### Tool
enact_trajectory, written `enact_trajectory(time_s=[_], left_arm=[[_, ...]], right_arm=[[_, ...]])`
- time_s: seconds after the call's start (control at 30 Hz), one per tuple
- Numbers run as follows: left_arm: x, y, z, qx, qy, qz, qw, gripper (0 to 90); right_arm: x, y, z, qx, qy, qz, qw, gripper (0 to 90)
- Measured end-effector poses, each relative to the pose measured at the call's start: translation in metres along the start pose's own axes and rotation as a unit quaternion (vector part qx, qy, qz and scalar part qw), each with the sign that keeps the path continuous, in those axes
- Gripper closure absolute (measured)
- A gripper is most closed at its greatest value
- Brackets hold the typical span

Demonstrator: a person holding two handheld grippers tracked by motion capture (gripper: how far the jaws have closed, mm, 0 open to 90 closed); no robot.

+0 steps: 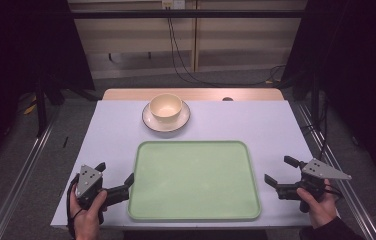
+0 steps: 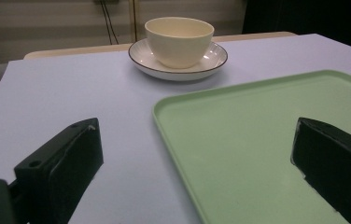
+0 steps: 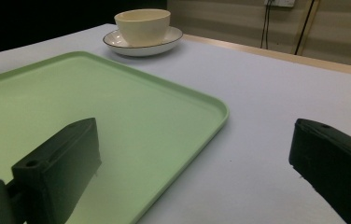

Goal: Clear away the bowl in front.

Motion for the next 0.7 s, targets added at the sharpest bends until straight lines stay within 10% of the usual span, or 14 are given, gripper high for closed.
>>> enact_trajectory(time_s=[0.7], left_arm=[[0.0044, -0.0073, 0.0070, -0.016, -0.001, -0.008, 0.9998, 2.5]], right_arm=[[0.0015, 0.0037, 0.0044, -0.020, 0.005, 0.002, 0.9998, 1.3]])
Point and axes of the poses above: each handheld gripper's, and its own axes: y roughly backward along the jaws, x roughly out of its top, z roughly to its right, the point moved 2 cm from there along -y, roughly forward along the jaws, and after that the axes turned 8 degrees about z, right-handed, at the moved point
